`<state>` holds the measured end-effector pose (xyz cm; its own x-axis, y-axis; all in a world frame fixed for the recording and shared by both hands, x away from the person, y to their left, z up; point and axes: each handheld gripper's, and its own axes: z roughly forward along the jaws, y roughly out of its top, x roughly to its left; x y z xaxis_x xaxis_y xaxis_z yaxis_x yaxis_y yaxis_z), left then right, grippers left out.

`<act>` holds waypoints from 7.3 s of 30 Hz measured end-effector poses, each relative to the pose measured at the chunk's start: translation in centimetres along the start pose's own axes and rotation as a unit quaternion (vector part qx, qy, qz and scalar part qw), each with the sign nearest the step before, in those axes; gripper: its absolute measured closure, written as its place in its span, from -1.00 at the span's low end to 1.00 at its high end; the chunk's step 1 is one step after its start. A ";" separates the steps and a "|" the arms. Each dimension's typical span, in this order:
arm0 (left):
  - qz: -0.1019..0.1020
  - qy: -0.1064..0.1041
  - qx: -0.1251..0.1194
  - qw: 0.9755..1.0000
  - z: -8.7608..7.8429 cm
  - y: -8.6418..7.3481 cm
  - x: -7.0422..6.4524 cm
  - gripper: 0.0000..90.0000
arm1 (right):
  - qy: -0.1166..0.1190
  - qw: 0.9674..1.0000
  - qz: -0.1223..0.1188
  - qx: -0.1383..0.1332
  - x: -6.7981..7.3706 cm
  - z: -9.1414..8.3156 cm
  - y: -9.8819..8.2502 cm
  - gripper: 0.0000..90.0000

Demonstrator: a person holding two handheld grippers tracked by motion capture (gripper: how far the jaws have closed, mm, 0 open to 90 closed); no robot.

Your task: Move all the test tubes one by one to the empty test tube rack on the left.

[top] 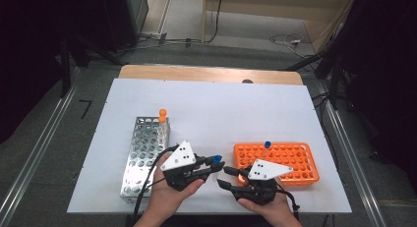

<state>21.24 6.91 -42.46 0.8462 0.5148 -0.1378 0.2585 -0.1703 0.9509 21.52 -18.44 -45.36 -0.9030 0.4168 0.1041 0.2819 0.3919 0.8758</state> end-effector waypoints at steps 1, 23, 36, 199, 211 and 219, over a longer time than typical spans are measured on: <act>-0.002 0.003 -0.002 1.000 -0.4 0.0 0.3 0.72 | 0.002 1.000 -0.002 -0.001 -0.1 -0.1 0.0 0.03; -0.029 0.105 -0.034 0.993 -7.4 -0.6 5.1 0.72 | -0.006 1.000 -0.011 0.000 -1.6 -3.3 -0.5 -0.71; -0.043 0.153 -0.045 0.986 -10.1 -1.2 7.0 0.72 | -0.020 1.000 0.004 -0.002 -2.9 -5.3 -1.1 -0.99; -0.007 -0.045 0.016 0.999 3.0 -0.4 -1.9 0.33 | -0.035 0.999 -0.003 0.018 0.1 0.4 0.2 0.67; 0.011 -0.037 0.023 0.999 3.2 -0.4 -2.2 0.63 | -0.018 1.000 -0.008 0.016 0.4 0.4 0.3 0.67; 0.023 -0.021 0.020 0.999 2.9 -0.3 -2.3 0.71 | -0.008 1.000 -0.002 0.015 0.2 0.3 0.2 0.67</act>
<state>20.57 3.32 -43.23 0.8764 0.4697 -0.1063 0.2363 -0.2273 0.9447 21.55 -18.01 -45.30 -0.8984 0.4292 0.0929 0.2889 0.4184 0.8611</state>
